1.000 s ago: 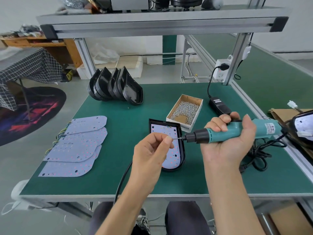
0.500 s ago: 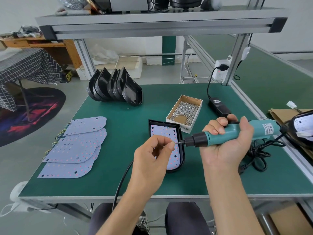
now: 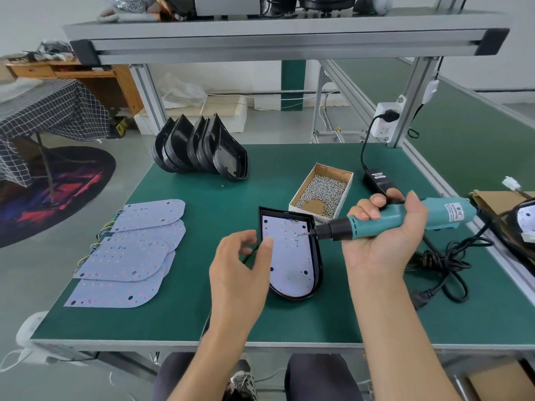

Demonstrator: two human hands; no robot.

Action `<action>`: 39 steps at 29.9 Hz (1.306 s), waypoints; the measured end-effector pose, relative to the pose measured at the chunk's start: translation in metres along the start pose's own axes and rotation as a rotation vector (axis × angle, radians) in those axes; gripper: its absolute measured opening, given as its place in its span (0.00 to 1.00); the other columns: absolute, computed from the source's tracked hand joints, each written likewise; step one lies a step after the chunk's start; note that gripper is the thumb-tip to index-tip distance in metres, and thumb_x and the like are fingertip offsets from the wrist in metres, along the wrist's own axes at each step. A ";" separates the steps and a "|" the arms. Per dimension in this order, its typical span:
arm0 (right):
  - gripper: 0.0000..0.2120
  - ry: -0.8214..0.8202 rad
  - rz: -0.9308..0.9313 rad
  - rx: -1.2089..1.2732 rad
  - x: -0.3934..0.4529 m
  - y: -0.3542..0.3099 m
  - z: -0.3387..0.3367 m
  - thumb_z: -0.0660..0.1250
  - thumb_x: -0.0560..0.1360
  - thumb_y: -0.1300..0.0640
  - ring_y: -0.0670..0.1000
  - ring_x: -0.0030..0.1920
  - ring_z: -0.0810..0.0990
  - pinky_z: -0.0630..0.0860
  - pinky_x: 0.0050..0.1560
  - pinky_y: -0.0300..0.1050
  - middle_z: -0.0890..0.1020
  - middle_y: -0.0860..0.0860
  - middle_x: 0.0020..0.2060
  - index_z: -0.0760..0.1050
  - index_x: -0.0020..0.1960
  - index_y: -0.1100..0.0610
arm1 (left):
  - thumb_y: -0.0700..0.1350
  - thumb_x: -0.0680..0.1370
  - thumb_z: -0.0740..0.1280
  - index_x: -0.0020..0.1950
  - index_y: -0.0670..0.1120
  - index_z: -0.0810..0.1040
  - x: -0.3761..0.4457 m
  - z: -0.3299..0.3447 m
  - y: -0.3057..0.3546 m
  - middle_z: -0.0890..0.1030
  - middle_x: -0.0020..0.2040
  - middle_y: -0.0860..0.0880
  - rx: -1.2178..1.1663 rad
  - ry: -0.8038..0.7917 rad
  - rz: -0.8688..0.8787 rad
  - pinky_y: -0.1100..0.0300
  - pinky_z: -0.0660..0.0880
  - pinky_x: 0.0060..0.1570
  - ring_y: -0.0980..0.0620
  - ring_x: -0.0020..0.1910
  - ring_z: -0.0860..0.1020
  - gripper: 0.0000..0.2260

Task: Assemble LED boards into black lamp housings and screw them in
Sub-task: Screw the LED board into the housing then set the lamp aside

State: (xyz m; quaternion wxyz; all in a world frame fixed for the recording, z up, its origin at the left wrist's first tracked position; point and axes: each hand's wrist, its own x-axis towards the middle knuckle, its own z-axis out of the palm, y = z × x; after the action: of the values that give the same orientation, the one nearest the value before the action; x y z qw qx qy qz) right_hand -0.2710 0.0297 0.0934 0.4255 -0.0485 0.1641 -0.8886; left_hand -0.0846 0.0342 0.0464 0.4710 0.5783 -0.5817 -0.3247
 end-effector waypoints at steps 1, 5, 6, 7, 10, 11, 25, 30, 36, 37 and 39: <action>0.12 -0.006 -0.007 -0.013 0.004 0.004 0.002 0.63 0.82 0.50 0.46 0.29 0.68 0.68 0.31 0.38 0.73 0.49 0.34 0.74 0.43 0.55 | 0.59 0.77 0.70 0.58 0.56 0.78 0.007 0.000 -0.002 0.81 0.51 0.60 0.045 -0.001 -0.048 0.62 0.76 0.51 0.61 0.46 0.79 0.13; 0.12 -0.014 -0.022 -0.091 0.017 0.027 0.010 0.62 0.83 0.52 0.47 0.29 0.67 0.68 0.32 0.39 0.73 0.49 0.33 0.74 0.42 0.54 | 0.58 0.78 0.69 0.62 0.47 0.76 0.039 0.013 -0.005 0.81 0.46 0.55 0.290 -0.185 -0.148 0.56 0.74 0.50 0.53 0.50 0.78 0.19; 0.13 -0.011 -0.030 -0.117 0.019 0.033 0.011 0.62 0.83 0.52 0.47 0.29 0.68 0.67 0.31 0.39 0.73 0.50 0.33 0.74 0.42 0.54 | 0.58 0.78 0.69 0.58 0.46 0.76 0.046 0.018 -0.004 0.81 0.43 0.54 0.314 -0.234 -0.174 0.58 0.72 0.44 0.54 0.46 0.77 0.18; 0.12 -0.006 -0.037 -0.144 0.022 0.039 0.013 0.62 0.83 0.53 0.48 0.28 0.68 0.67 0.31 0.40 0.73 0.50 0.32 0.74 0.42 0.54 | 0.57 0.78 0.69 0.52 0.44 0.76 0.052 0.022 -0.005 0.80 0.40 0.53 0.326 -0.269 -0.192 0.59 0.71 0.37 0.54 0.41 0.76 0.16; 0.11 0.002 -0.050 -0.218 0.026 0.056 0.014 0.62 0.83 0.56 0.50 0.29 0.67 0.67 0.30 0.42 0.71 0.53 0.32 0.73 0.43 0.56 | 0.50 0.77 0.69 0.36 0.44 0.68 0.063 0.031 -0.011 0.71 0.32 0.50 0.276 -0.303 -0.242 0.63 0.63 0.22 0.56 0.23 0.68 0.16; 0.11 0.005 -0.057 -0.244 0.026 0.060 0.013 0.63 0.83 0.56 0.50 0.29 0.67 0.66 0.31 0.43 0.71 0.53 0.32 0.73 0.42 0.57 | 0.48 0.77 0.69 0.35 0.45 0.66 0.064 0.032 -0.014 0.70 0.31 0.51 0.248 -0.300 -0.255 0.66 0.61 0.19 0.56 0.20 0.66 0.16; 0.07 -0.070 -0.126 -0.355 0.028 0.073 0.013 0.66 0.79 0.56 0.51 0.25 0.70 0.68 0.30 0.41 0.75 0.54 0.31 0.75 0.43 0.58 | 0.46 0.76 0.70 0.33 0.46 0.60 0.057 0.037 -0.016 0.63 0.17 0.57 0.194 -0.239 -0.213 0.67 0.56 0.16 0.54 0.17 0.65 0.20; 0.07 -0.097 -0.142 -0.360 0.028 0.073 0.013 0.68 0.78 0.55 0.51 0.25 0.70 0.68 0.30 0.43 0.75 0.54 0.30 0.76 0.43 0.57 | 0.47 0.75 0.69 0.33 0.47 0.60 0.054 0.036 -0.011 0.63 0.19 0.55 0.229 -0.214 -0.174 0.62 0.62 0.21 0.52 0.20 0.63 0.19; 0.08 -0.131 -0.173 -0.385 0.026 0.071 0.016 0.69 0.75 0.53 0.52 0.25 0.69 0.68 0.30 0.44 0.74 0.55 0.30 0.76 0.43 0.57 | 0.46 0.76 0.68 0.33 0.46 0.61 0.052 0.035 -0.004 0.64 0.27 0.51 0.235 -0.187 -0.131 0.53 0.73 0.32 0.43 0.31 0.67 0.18; 0.08 -0.137 -0.174 -0.386 0.026 0.071 0.017 0.69 0.75 0.53 0.52 0.25 0.69 0.68 0.30 0.44 0.74 0.55 0.30 0.76 0.43 0.57 | 0.46 0.76 0.68 0.33 0.46 0.61 0.051 0.035 -0.003 0.64 0.27 0.51 0.236 -0.185 -0.129 0.51 0.76 0.33 0.43 0.31 0.66 0.18; 0.08 -0.144 -0.171 -0.388 0.025 0.071 0.018 0.70 0.74 0.52 0.52 0.25 0.69 0.68 0.30 0.44 0.74 0.55 0.30 0.76 0.42 0.57 | 0.46 0.76 0.68 0.33 0.45 0.61 0.050 0.034 -0.002 0.64 0.27 0.51 0.235 -0.186 -0.138 0.45 0.81 0.36 0.43 0.31 0.65 0.18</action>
State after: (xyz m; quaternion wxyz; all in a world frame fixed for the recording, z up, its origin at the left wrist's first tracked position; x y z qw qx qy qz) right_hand -0.2301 -0.0352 0.0858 0.3420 -0.2064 0.2965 -0.8675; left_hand -0.1097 -0.0209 0.0417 0.3208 0.6354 -0.6157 -0.3380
